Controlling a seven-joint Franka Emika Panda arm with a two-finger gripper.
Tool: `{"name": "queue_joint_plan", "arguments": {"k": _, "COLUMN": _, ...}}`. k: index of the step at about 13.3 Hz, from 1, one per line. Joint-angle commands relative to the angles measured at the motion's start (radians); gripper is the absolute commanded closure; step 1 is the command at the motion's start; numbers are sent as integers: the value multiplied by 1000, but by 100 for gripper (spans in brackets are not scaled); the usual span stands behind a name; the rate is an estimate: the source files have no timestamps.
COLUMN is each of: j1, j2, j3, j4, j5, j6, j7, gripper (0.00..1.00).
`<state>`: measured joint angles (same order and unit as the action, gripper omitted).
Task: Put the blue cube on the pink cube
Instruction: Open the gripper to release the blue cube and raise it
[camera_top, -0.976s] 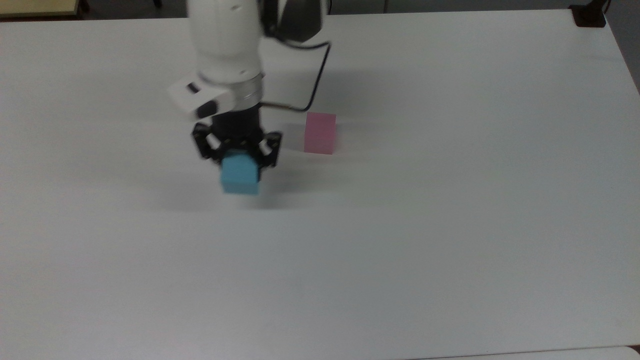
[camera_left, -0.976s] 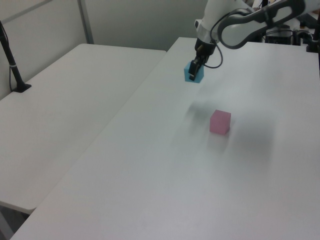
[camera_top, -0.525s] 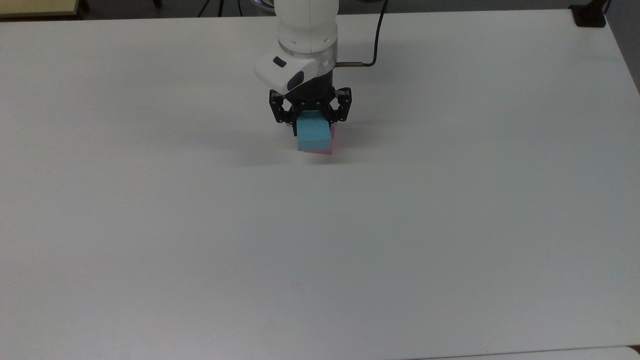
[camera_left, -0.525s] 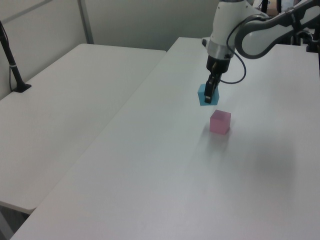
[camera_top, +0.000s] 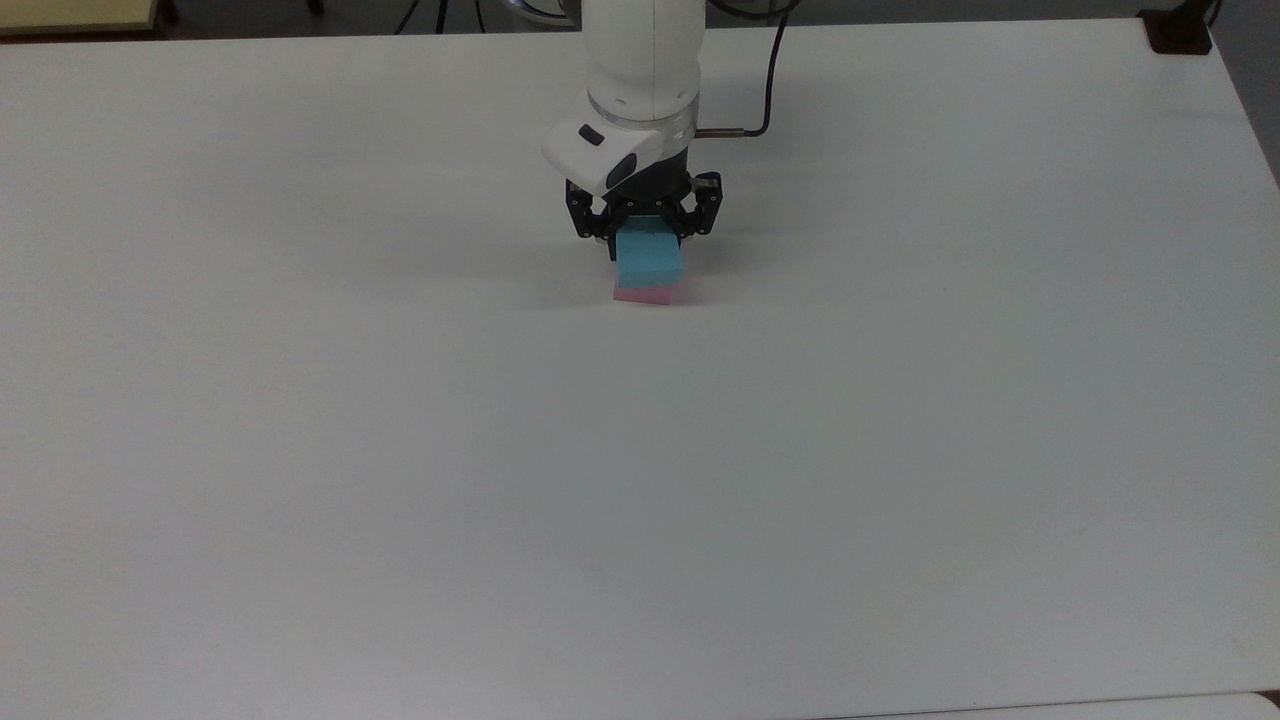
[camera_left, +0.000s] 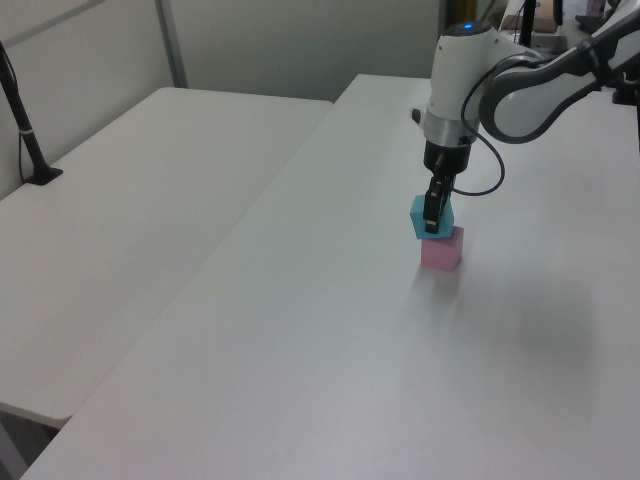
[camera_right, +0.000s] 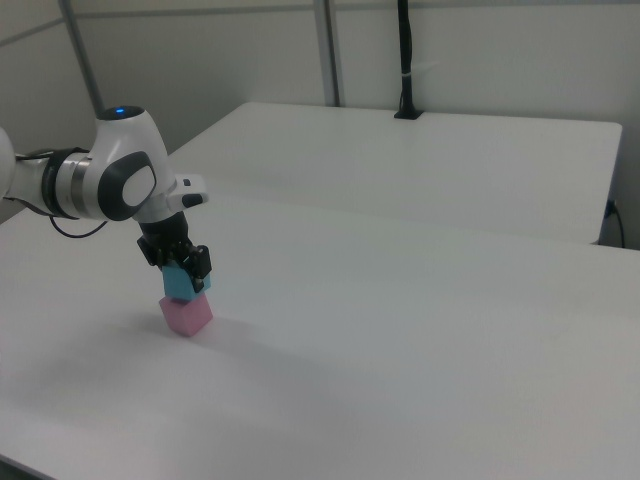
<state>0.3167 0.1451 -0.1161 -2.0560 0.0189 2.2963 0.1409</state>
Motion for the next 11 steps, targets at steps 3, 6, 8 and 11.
{"name": "queue_joint_plan", "arguments": {"k": 3, "j1": 4, "j2": -28, "j3": 4, "j4": -47, "j5": 4, "j6": -23, "j7": 101, "gripper": 0}}
{"name": "queue_joint_plan", "arguments": {"k": 6, "j1": -2, "j2": -54, "j3": 4, "j4": -32, "j5": 6, "j6": -89, "j7": 106, "gripper": 0}}
{"name": "queue_joint_plan", "arguments": {"k": 8, "j1": -14, "j2": -84, "j3": 3, "j4": 37, "j5": 6, "j6": -199, "j7": 135, "gripper": 0}}
{"name": "queue_joint_plan", "arguments": {"k": 11, "j1": -59, "j2": -88, "j3": -17, "j4": 282, "j5": 3, "j6": -531, "j7": 122, "gripper": 0}}
